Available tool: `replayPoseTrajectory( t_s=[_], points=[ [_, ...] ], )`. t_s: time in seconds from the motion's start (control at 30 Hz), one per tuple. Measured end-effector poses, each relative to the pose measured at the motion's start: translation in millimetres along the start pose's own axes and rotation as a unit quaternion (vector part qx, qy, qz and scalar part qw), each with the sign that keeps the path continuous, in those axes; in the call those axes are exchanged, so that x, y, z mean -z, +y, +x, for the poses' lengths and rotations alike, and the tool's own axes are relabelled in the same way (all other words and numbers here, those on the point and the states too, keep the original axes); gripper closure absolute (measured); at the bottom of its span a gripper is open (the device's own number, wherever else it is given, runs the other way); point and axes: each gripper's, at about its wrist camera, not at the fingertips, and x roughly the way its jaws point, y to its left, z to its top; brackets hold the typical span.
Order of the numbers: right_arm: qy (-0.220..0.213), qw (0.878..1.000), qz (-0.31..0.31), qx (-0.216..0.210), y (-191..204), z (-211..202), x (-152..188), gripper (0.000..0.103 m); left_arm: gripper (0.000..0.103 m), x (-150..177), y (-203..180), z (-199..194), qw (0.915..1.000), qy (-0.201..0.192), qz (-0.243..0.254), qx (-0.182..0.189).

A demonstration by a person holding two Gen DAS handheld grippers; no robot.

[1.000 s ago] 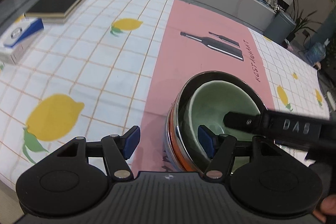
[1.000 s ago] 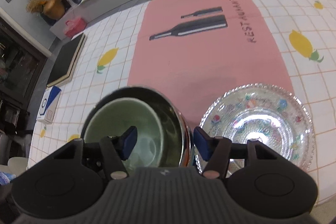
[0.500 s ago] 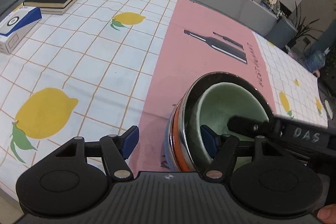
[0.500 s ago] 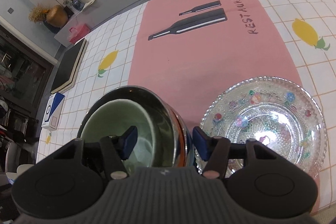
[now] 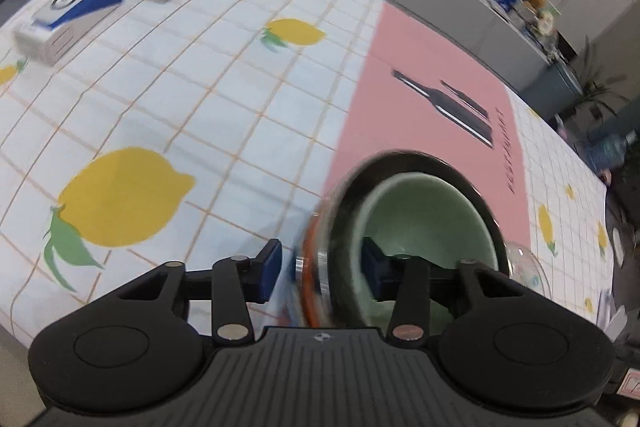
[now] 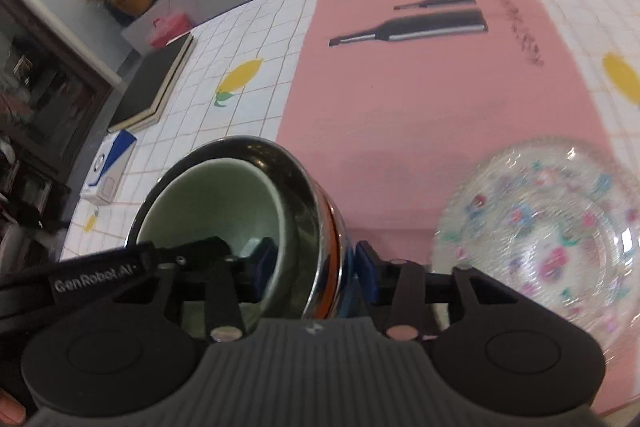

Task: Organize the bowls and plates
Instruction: 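Close both tools on opposite sides of the steel bowl stack rim, then lift the bowl stack with both tools and lower it onto the plate stack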

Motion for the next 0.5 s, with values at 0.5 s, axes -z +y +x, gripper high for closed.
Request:
replayPoseTrajectory(
  t_s=[0.5],
  points=[
    [0.013,0.994,0.088,-0.070,-25.5,9.0,0.7,0.054,0.039,0.1,11.5,16.5,0.9954,0.054,-0.047,0.065]
  ],
)
